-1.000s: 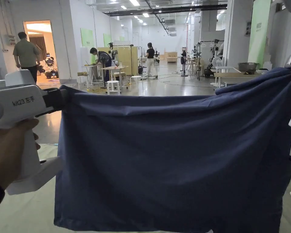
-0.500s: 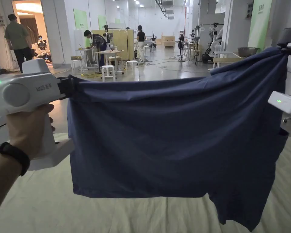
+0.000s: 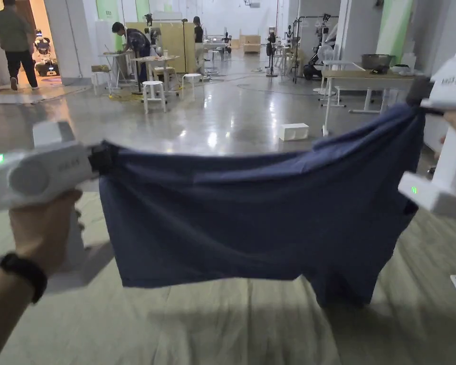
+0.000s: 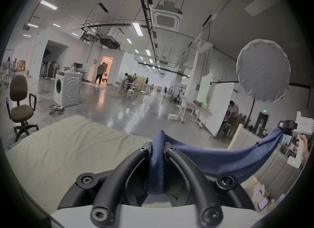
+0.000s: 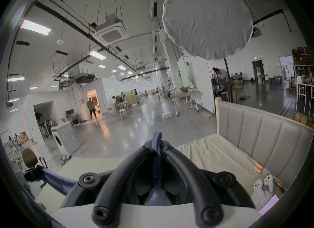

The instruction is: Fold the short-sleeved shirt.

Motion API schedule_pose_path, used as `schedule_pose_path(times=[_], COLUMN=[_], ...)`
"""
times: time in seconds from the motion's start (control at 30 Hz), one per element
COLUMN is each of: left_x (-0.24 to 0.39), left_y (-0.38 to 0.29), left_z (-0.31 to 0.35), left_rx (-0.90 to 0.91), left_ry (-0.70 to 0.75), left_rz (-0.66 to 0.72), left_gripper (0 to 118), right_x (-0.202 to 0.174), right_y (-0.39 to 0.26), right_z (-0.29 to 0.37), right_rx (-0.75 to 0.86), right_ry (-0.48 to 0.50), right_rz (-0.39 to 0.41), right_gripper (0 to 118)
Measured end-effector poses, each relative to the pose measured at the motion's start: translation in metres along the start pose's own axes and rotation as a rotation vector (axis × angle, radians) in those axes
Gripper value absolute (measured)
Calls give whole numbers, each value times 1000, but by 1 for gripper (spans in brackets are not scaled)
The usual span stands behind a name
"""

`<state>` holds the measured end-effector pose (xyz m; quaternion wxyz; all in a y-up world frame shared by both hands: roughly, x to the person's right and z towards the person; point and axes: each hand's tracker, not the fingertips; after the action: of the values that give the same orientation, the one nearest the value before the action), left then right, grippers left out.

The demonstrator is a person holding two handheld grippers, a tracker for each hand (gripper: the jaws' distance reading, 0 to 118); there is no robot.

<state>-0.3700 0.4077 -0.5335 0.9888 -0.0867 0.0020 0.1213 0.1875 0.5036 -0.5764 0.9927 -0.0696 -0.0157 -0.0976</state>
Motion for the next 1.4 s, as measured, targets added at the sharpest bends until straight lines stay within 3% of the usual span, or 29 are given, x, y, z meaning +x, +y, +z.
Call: schedule_pose_path(times=[0.13, 0.27, 0.4, 0.63, 0.7, 0.77, 0.8, 1.0, 1.27, 1.4], left_x=[-18, -32, -47, -64, -65, -69, -68, -79, -100, -101], left_y=[-72, -142, -200, -259, -275, -281, -285, -297, -325, -340], left_z=[21, 57, 107, 213, 241, 258, 271, 324, 332, 326], left_rx=[-113, -204, -265, -355, -386, -422, -404, -410, -519, -563], left_ry=[-42, -57, -92, -100, -100, -106, -91, -74, -82, -71], left_rz=[26, 43, 29, 28, 27, 27, 28, 83, 104, 86], left_gripper=[12, 12, 11, 11, 11, 11, 11, 11, 11, 11], right_x=[18, 39, 54, 78, 83, 87, 92, 120, 151, 153], right_y=[-76, -154, -216, -296, -318, -338, -346, -370, -375, -391], right_z=[32, 79, 130, 236, 270, 296, 306, 346, 355, 348], right_rx=[-86, -164, -229, -311, -359, -395, -443, -500, -525, -611], right_ry=[14, 36, 40, 34, 28, -27, -2, -64, -108, -112], right_rz=[0, -114, -102, -188, -172, -192, -205, -222, -270, -231], right_gripper=[7, 7, 7, 7, 7, 7, 7, 7, 7, 7])
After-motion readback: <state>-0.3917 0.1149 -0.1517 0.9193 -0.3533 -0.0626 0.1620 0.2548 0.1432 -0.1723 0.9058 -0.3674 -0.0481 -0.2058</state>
